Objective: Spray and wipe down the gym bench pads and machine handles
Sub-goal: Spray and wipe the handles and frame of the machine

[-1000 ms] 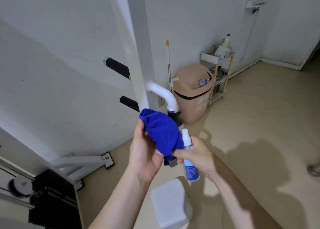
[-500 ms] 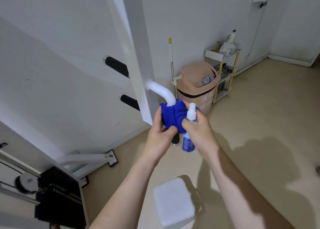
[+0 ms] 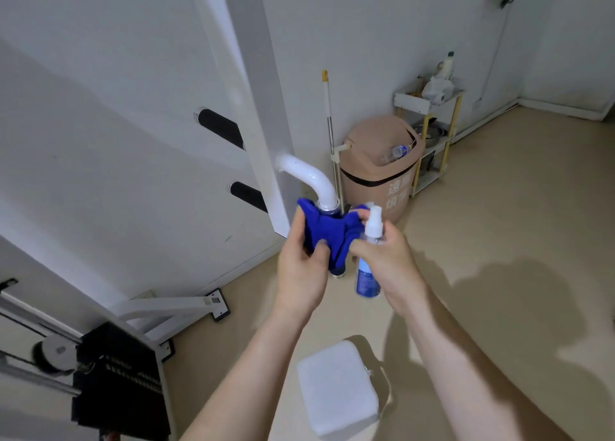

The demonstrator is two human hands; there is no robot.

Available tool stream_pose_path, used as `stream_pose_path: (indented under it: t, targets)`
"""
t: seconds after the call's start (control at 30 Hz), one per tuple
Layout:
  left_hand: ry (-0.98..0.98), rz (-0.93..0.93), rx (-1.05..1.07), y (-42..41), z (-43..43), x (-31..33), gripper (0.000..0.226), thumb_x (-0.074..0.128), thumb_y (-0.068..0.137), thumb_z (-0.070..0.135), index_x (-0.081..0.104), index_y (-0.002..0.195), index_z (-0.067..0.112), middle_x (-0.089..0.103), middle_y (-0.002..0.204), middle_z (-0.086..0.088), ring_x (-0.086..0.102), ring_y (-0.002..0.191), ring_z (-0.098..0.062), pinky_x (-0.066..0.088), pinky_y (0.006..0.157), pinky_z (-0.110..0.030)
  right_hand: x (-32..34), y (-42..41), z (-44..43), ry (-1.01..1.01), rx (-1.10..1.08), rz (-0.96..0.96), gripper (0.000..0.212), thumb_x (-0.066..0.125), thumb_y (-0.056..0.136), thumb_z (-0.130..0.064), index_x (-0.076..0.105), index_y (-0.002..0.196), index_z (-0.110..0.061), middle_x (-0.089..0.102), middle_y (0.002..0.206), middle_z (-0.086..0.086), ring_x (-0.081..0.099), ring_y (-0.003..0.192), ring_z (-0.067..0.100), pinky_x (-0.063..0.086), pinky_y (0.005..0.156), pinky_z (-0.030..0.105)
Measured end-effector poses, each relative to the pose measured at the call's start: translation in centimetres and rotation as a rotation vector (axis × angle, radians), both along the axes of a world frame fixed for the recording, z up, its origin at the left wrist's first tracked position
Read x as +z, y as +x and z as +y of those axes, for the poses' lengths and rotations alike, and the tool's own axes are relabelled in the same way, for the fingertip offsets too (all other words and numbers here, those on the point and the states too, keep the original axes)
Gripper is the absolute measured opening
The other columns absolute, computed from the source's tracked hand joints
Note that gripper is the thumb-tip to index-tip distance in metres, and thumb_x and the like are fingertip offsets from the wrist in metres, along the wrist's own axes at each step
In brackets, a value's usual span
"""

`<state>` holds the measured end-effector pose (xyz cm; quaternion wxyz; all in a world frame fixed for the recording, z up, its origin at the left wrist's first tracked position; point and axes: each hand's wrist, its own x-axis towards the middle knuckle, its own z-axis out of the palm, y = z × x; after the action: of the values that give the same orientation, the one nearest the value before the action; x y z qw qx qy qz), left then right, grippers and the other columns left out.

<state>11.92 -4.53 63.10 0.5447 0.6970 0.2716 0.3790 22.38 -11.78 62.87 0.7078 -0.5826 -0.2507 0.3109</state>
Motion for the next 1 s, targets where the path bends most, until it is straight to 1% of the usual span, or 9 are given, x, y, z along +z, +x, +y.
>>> stream_pose_path:
  t: [0.07,0.13,0.27,0.4,0.57,0.63,0.73,0.87,1.0]
  targets:
    - [-0.033,-0.123,-0.013,0.4,0.1,1.8,0.054,0.040,0.088,-0.008,0.056,0.117,0.034,0.066,0.094,0.012,0.055,0.084,-0.007,0.048,0.077,-0.021,2.0,0.3,0.4,0.140,0.018,-0.020,0.051,0.055,0.079,0.015,0.062,0.105,-0.028,0.069,0.093,-0.009,0.064,0.080,0.006,0.053,0.074,0.020]
    - [-0.041,-0.066,-0.030,0.5,0.3,1.6,0.046,0.040,0.091,0.000,0.058,0.119,0.032,0.068,0.100,0.004,0.056,0.087,-0.008,0.048,0.081,-0.027,2.6,0.3,0.9,0.146,0.069,-0.056,0.053,0.056,0.081,0.013,0.062,0.107,-0.033,0.070,0.096,-0.009,0.065,0.082,0.004,0.052,0.073,0.017]
    - [0.001,0.293,0.030,0.4,0.0,-3.2,0.035,0.038,0.098,0.009,0.053,0.122,0.030,0.065,0.091,0.016,0.058,0.079,0.001,0.042,0.071,-0.019,-1.8,-0.6,1.2,-0.056,0.062,-0.005,0.046,0.056,0.079,0.009,0.068,0.109,-0.024,0.070,0.082,-0.005,0.060,0.071,0.010,0.049,0.061,0.015]
    - [0.020,0.643,0.023,0.1,0.5,-7.4,0.029,0.039,0.094,0.005,0.054,0.118,0.010,0.063,0.089,-0.003,0.055,0.079,-0.025,0.042,0.067,-0.028,-5.0,-0.6,0.9,-0.258,0.130,0.098,0.038,0.055,0.078,0.010,0.065,0.103,-0.016,0.066,0.069,-0.002,0.057,0.054,0.009,0.047,0.051,0.022]
    - [-0.210,0.230,0.171,-1.2,1.0,-5.4,0.032,0.036,0.089,0.000,0.063,0.099,0.013,0.067,0.089,-0.005,0.056,0.081,-0.018,0.047,0.078,-0.032,-3.5,0.2,0.5,-0.171,0.103,0.236,0.025,0.055,0.078,0.010,0.054,0.083,-0.014,0.057,0.069,0.003,0.054,0.057,0.016,0.048,0.053,0.027]
    - [-0.304,-0.057,0.236,-1.8,1.2,-3.6,0.030,0.039,0.092,0.004,0.063,0.106,0.013,0.067,0.095,-0.005,0.059,0.084,-0.017,0.051,0.081,-0.038,-1.7,0.8,0.2,0.041,0.025,0.350,0.022,0.062,0.075,0.002,0.052,0.078,-0.017,0.053,0.072,0.003,0.054,0.062,0.017,0.050,0.057,0.028]
    - [-0.481,-0.341,0.240,-1.6,2.2,-1.0,0.026,0.047,0.099,0.013,0.056,0.123,0.015,0.068,0.098,-0.003,0.062,0.080,-0.016,0.055,0.071,-0.030,0.1,1.5,0.7,0.237,-0.041,0.450,0.018,0.059,0.085,0.001,0.060,0.082,-0.018,0.059,0.078,0.000,0.060,0.070,0.012,0.054,0.061,0.026]
    - [-0.445,-0.228,0.126,0.6,2.4,0.4,0.022,0.048,0.098,0.032,0.059,0.107,0.016,0.065,0.094,-0.010,0.056,0.082,-0.024,0.047,0.074,-0.034,-1.3,0.6,1.3,0.119,0.100,0.426,0.032,0.059,0.085,0.000,0.068,0.110,-0.017,0.069,0.104,0.002,0.063,0.088,0.014,0.051,0.067,0.026]
    - [-0.591,-0.103,0.014,3.5,2.1,0.0,0.037,0.052,0.084,0.043,0.067,0.095,0.012,0.064,0.091,-0.020,0.053,0.077,-0.029,0.042,0.069,-0.039,-2.9,0.3,1.4,0.141,0.274,0.491,0.046,0.058,0.075,-0.001,0.063,0.117,-0.018,0.071,0.102,0.000,0.066,0.080,0.014,0.052,0.066,0.027]
